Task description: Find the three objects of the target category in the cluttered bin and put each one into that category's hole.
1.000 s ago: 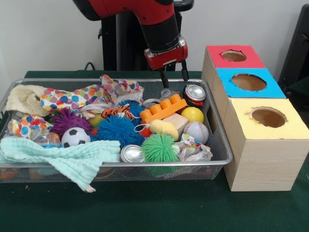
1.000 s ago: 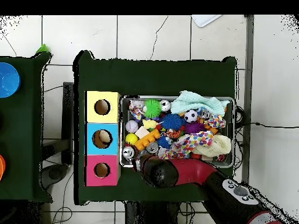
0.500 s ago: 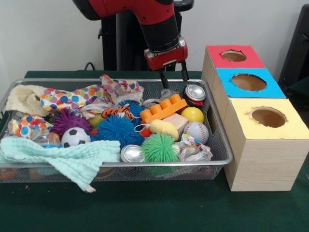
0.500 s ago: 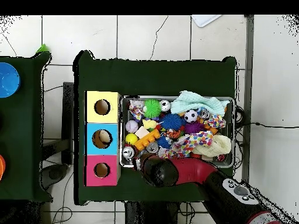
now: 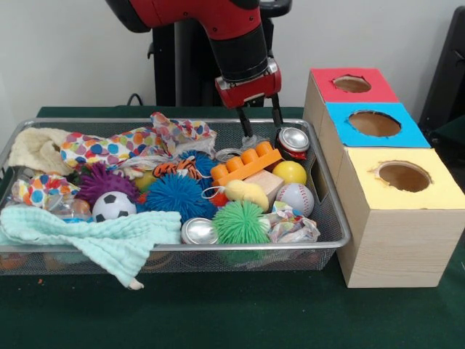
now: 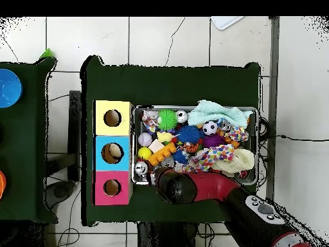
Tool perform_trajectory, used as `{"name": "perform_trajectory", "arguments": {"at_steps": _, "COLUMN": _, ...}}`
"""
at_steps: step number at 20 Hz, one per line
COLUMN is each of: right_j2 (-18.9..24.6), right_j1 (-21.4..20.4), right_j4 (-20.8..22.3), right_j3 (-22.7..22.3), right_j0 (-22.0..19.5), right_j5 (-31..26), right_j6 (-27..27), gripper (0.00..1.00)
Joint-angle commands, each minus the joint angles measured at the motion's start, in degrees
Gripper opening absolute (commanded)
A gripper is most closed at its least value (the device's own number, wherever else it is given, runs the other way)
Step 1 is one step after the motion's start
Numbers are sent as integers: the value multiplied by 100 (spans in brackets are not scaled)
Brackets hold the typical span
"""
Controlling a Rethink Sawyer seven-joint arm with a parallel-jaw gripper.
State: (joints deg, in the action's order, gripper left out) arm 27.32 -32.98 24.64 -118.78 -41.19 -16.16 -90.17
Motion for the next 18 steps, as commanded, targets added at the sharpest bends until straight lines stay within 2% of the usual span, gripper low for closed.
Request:
{"name": "perform_trajectory", "arguments": {"at_steps": 1, "right_j2": 221, "right_j1": 333, "right_j4": 258, "right_j3": 768, "right_j0": -13, "right_j5": -304, "right_j6": 140, "gripper": 100}}
{"name": "perform_trajectory", "arguments": {"at_steps": 9, "right_j2": 145, "right_j1": 433, "right_j4": 342, "right_j3": 794, "right_j0": 21, "right_j5": -220, "right_j6": 74, "gripper": 100}}
{"name": "perform_trajectory", "arguments": {"at_steps": 18, "right_j2": 132, "right_j1": 310, "right_j4": 403, "right_j3": 631, "right_j0": -36, "right_j5": -247, "right_j6": 94, "gripper": 100}}
